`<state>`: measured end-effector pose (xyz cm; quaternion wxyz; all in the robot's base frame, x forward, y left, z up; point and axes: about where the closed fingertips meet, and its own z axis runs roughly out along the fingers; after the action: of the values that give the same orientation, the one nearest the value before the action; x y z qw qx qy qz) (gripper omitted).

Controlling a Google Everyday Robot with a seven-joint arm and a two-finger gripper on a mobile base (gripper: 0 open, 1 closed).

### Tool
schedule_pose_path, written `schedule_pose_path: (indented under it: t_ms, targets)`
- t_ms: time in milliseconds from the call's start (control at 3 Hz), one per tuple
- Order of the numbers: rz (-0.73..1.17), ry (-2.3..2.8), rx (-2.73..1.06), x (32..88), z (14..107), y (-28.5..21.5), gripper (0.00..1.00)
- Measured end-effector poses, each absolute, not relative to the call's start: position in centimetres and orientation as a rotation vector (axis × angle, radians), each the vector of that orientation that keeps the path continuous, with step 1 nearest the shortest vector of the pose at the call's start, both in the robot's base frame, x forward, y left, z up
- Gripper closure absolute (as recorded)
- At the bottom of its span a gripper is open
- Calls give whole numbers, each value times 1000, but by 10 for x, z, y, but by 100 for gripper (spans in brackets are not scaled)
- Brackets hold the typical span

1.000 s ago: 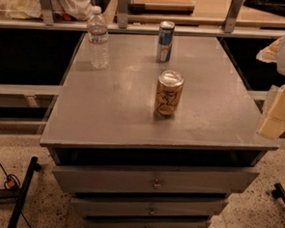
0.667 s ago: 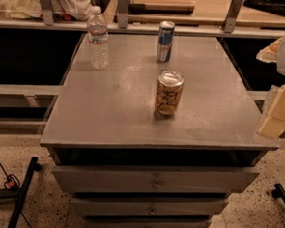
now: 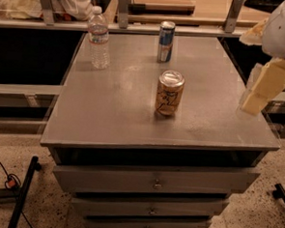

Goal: Move water bottle near orange can

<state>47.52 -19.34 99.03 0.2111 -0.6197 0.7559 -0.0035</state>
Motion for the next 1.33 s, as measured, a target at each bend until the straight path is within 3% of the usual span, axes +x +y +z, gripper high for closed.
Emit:
schedule_pose_path:
  t_ms: [667, 1333]
  targets:
    - [170, 1844, -1687, 570, 1011, -99, 0]
    - [210, 1765, -1513, 610, 1018, -57, 0]
